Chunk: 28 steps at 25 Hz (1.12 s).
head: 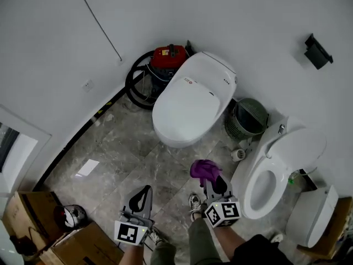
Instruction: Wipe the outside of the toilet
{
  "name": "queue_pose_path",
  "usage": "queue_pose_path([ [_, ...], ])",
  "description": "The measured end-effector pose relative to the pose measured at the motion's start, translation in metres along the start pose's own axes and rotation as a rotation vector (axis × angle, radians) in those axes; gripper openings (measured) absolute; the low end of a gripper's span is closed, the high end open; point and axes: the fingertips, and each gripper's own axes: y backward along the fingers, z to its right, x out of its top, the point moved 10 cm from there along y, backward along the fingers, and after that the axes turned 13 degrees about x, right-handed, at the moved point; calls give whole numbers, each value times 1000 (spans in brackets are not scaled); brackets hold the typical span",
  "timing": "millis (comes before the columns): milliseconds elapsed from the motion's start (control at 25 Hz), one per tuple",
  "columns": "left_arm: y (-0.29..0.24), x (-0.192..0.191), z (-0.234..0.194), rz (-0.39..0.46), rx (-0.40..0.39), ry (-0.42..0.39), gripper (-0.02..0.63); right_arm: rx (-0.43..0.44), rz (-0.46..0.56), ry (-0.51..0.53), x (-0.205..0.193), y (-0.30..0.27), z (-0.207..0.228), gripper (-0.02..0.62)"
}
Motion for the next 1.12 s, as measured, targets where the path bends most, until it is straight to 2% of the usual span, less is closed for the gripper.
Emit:
queue_pose_path([
  [280,32,73,13,37,-7,-28,3,33,47,-6,64,41,-29,91],
  [560,86,120,10,84,5,-48,3,34,93,17,98,85,-75,91],
  [880,138,142,5,117,15,-46,3,46,144,58,119,116,-121,91],
  [1120,174,147,-5,147,21,-73,3,62,123,87,117,137,-150,91],
])
